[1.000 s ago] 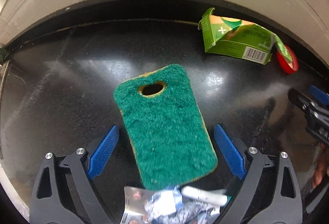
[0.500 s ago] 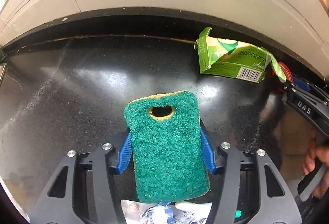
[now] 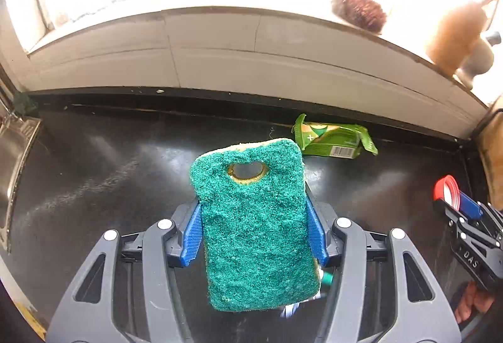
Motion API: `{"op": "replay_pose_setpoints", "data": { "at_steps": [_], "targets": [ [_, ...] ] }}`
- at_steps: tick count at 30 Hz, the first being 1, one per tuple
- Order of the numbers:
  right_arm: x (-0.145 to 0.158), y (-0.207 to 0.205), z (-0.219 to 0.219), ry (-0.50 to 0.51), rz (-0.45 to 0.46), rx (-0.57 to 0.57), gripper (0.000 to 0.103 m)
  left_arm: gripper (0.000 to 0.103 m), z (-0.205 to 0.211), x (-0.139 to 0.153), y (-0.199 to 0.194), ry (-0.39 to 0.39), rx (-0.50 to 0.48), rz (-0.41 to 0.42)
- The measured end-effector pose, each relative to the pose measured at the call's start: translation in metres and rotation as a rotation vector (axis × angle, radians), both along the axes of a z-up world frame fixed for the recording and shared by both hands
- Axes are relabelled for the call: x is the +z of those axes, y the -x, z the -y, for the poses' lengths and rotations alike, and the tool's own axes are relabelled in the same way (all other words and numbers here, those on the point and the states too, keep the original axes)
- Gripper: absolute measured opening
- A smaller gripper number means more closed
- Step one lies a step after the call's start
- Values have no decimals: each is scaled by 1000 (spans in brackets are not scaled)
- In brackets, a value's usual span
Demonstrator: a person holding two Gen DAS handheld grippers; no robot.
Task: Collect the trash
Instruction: 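Carry the green sponge and red lid over the bin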
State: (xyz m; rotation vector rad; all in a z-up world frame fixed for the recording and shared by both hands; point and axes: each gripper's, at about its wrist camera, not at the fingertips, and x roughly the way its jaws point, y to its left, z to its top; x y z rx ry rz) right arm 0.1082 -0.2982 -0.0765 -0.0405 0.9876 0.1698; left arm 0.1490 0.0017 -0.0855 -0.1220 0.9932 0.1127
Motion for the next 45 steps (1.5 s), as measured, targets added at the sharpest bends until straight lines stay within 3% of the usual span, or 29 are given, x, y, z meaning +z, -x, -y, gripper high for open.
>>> {"op": "replay_pose_setpoints", "data": {
  "at_steps": [6,12,25,34,39,45],
  "targets": [
    [20,66,5,-12,0,-20,49,54,3,17,50,-22,-42,-10],
    [25,108,9,-11,-3,-35,49,54,-2,2,83,-27,-59,-46],
    [36,112,-16,-9,20,20,49,54,-19,11,114,-37,-26,-14],
    [44,103,-117,-30,35,279,49,54,-91,23,163,-57,166,19],
    [45,114,-202,-51,28,493,49,54,-145,28,216,-73,333,30],
    [48,160,-314,-84,11,786,49,54,-202,27,297,-92,548,13]
  ]
}}
